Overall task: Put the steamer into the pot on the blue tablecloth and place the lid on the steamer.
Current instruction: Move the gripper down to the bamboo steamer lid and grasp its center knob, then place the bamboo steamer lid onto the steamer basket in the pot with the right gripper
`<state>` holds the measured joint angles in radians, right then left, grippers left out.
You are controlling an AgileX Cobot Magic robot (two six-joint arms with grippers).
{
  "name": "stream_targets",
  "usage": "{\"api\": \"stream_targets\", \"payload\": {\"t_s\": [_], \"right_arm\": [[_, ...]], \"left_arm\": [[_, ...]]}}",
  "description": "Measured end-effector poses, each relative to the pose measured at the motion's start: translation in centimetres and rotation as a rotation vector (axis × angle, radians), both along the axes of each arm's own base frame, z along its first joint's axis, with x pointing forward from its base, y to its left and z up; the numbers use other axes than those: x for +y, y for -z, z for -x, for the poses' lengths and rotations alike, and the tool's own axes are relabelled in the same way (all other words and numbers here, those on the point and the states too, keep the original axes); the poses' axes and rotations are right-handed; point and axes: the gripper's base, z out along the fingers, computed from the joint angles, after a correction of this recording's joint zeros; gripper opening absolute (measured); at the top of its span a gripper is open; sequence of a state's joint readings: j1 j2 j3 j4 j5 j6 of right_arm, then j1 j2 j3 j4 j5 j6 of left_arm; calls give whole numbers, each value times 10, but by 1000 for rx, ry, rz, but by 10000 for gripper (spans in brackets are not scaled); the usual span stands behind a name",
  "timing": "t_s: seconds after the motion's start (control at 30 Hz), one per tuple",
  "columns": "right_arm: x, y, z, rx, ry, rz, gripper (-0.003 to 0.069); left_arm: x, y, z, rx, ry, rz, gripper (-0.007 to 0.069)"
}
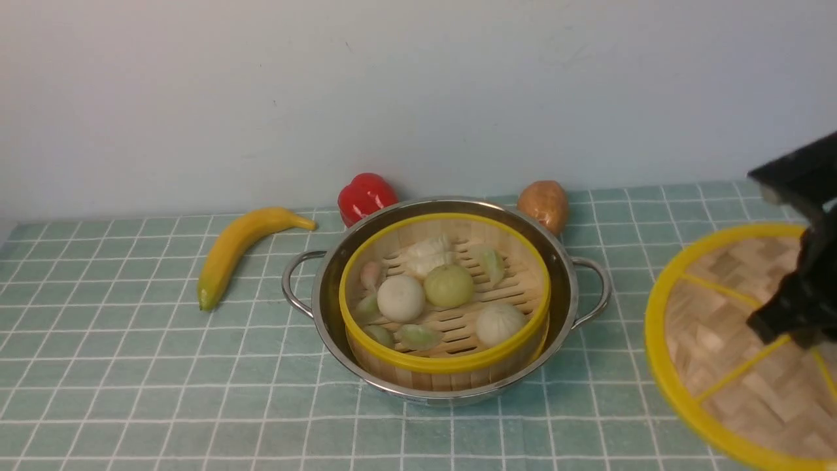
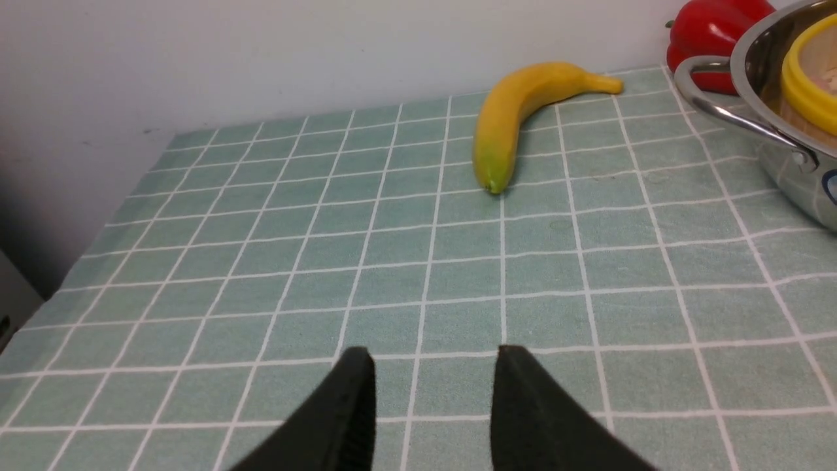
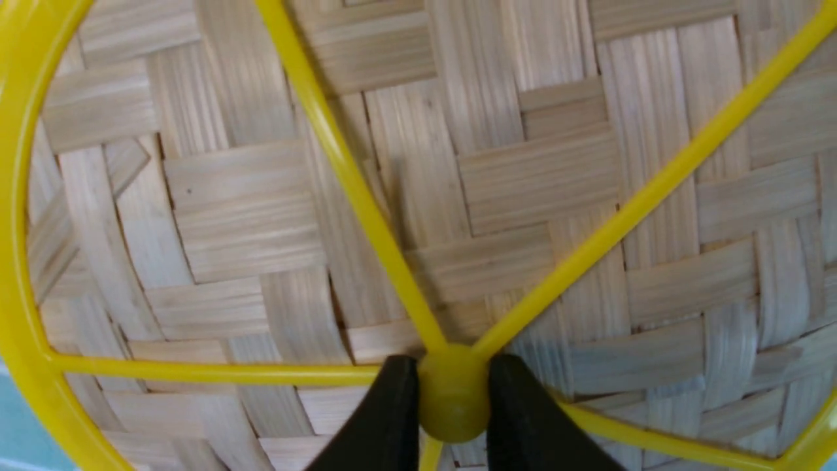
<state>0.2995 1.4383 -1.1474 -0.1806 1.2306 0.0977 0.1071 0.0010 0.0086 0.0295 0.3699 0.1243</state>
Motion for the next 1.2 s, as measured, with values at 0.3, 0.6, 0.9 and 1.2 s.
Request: {"api": "stream_targets", "payload": {"t_s": [0.3, 0.6, 0.9, 1.2], "right_arm": [[49, -56, -31, -129, -270, -199, 148], [151, -53, -68, -171, -623, -191, 148], [193, -15, -107, -148, -698, -151, 148], [195, -7, -111, -131, -680, -151, 148]], "left_arm": [[0, 0, 0, 0, 0, 0, 243], [0, 0, 0, 0, 0, 0, 243], [0, 0, 0, 0, 0, 0, 243], [0, 0, 0, 0, 0, 0, 243]]}}
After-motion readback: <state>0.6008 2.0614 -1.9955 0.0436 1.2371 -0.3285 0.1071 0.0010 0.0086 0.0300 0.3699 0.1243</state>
